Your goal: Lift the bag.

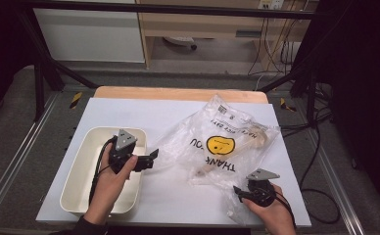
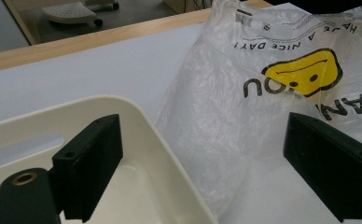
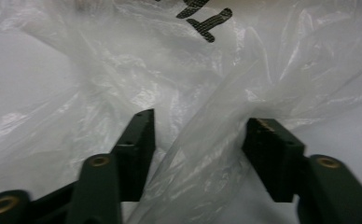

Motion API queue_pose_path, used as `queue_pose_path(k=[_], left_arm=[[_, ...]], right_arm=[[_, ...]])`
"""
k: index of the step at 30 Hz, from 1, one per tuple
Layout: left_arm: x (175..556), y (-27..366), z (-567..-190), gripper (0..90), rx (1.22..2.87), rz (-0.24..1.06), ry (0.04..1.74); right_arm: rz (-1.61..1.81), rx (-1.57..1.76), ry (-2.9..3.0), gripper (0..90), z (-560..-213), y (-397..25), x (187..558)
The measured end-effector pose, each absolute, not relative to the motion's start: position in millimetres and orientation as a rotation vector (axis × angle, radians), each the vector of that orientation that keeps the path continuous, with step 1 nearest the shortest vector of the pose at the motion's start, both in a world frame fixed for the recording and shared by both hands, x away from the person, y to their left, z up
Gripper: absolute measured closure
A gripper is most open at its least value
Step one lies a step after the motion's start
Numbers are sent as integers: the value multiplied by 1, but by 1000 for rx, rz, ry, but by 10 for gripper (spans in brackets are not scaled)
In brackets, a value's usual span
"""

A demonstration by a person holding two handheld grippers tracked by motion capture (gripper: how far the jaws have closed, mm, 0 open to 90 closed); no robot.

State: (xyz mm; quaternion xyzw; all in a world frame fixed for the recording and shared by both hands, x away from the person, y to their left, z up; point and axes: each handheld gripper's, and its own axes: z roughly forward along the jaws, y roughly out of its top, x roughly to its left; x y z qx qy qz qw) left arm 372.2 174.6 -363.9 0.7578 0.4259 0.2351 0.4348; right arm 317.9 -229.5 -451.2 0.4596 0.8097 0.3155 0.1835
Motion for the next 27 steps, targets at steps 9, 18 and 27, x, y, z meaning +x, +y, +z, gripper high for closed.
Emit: queue_pose_path(k=[9,18,27], left_arm=[[372,175,-364,114,1886,584,1059],[372,173,-362,116,1879,585,1054],[369,167,-358,116,1888,577,1032]], right_arm=[[928,1275,2323,898,-450,-232,320],[910,1300,2336,900,-445,-243,320],[846,1325,2317,900,-440,-268,324]])
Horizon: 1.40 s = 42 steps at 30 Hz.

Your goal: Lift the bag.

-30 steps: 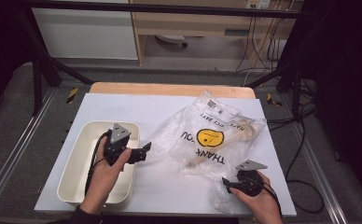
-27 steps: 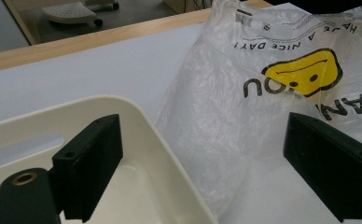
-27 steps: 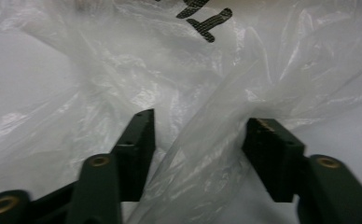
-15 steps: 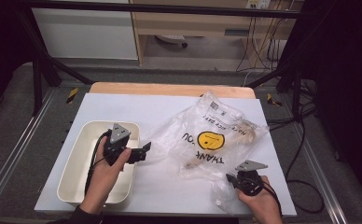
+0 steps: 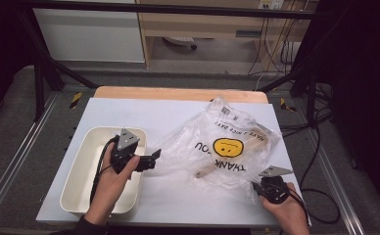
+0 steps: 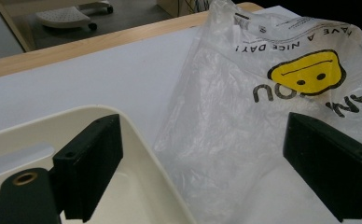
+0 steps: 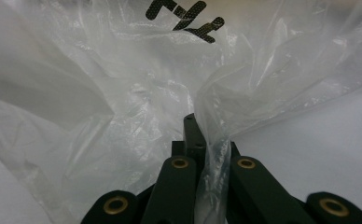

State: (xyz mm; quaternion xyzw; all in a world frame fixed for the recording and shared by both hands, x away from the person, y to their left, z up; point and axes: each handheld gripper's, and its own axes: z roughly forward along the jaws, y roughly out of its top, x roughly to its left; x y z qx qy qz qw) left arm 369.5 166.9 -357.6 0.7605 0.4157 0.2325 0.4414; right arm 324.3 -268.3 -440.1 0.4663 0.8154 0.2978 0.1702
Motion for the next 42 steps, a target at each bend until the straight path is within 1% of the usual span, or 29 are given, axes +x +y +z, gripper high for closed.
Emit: queue_pose_path(k=[6,11,18,24,28,33,38,42], left_arm=[[368,159,-356,116,1898,566,1014],[366,145,-357,116,1914,546,989],[363,110,-361,115,1939,528,951],[364,74,-373,111,1966,547,952],[372,59,-387,116,1966,550,1009],[385,48,-406,130,1995,568,1050],[396,50,-423,134,1989,538,1125],[402,54,-432,145,1996,573,1149]], right_arm=[[820,1367,2271,900,-438,-292,333],[802,1404,2224,900,-440,-313,342],[813,1460,2164,900,-443,-329,351],[793,1488,2122,900,-444,-334,357],[798,1503,2112,900,-446,-336,361],[793,1490,2121,900,-445,-335,360],[796,1482,2131,900,-445,-331,358],[801,1466,2145,900,-445,-328,356]])
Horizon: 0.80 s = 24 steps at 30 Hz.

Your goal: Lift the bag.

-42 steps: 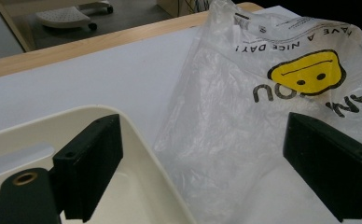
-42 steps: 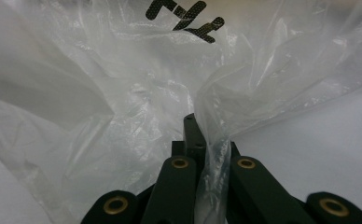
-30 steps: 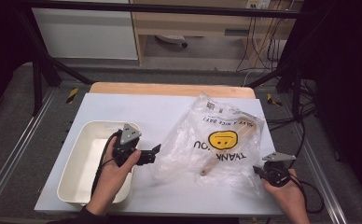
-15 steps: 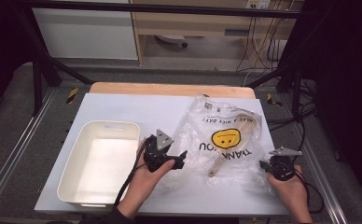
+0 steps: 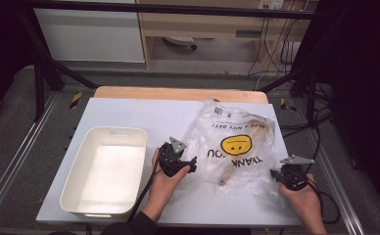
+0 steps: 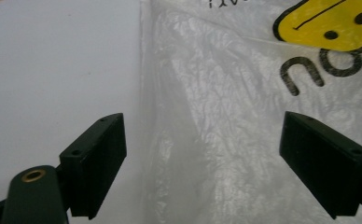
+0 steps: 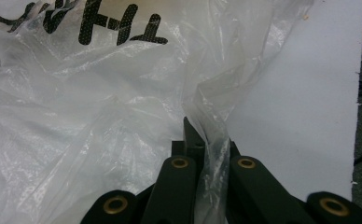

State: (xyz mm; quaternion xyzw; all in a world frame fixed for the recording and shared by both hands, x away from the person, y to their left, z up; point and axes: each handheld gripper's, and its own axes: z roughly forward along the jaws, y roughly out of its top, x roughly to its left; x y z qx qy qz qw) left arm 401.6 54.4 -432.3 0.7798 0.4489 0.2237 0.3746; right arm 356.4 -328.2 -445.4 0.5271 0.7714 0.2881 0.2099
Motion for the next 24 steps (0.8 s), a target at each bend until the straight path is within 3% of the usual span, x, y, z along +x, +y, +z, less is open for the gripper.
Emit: queue_pose_path(k=[16,19,24], left_arm=[[413,69,-459,172,2039,578,1257],[409,67,-458,272,2046,562,1222],[398,61,-457,566,2059,511,1128]], right_arm=[[817,1424,2195,900,-445,-317,346],[827,1415,2207,900,-444,-313,345],[826,1395,2235,900,-443,-306,343]])
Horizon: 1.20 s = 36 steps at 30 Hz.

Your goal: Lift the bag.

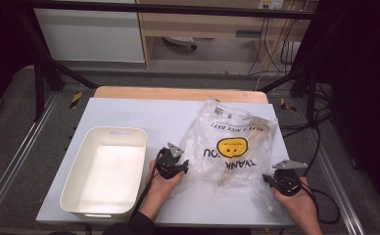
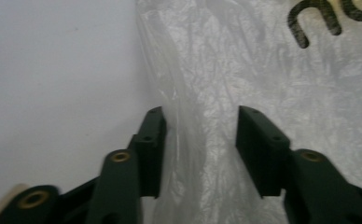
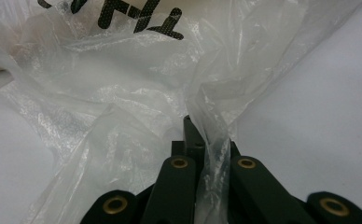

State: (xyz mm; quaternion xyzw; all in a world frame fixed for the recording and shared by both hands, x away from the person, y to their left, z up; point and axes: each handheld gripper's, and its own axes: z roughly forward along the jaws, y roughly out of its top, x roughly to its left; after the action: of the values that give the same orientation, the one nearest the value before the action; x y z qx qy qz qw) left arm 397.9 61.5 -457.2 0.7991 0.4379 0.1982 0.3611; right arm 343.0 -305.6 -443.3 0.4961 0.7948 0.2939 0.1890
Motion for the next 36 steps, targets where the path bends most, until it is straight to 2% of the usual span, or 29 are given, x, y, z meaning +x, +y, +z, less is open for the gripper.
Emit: queue_pose_path(k=[5,9,12,15,19,22,30,33,36], left_arm=[[397,64,-458,809,2060,518,1100],[396,63,-459,884,2050,513,1098],[396,64,-459,897,2048,509,1099],[396,63,-459,899,2050,513,1096],[396,64,-459,900,2048,511,1097],[396,64,-459,900,2047,509,1098],[396,64,-459,900,2044,507,1100],[396,64,-459,900,2047,509,1098],[396,64,-459,900,2047,509,1098]], right_arm=[[837,1394,2230,896,-442,-304,342],[868,1409,2218,807,-441,-306,339],[900,1430,2181,650,-438,-309,335],[914,1448,2138,423,-436,-311,331],[898,1458,2085,239,-437,-316,328],[885,1475,2082,172,-442,-318,327],[855,1477,2168,160,-453,-314,320],[839,1444,2173,264,-452,-313,319],[856,1414,2180,464,-450,-313,317]])
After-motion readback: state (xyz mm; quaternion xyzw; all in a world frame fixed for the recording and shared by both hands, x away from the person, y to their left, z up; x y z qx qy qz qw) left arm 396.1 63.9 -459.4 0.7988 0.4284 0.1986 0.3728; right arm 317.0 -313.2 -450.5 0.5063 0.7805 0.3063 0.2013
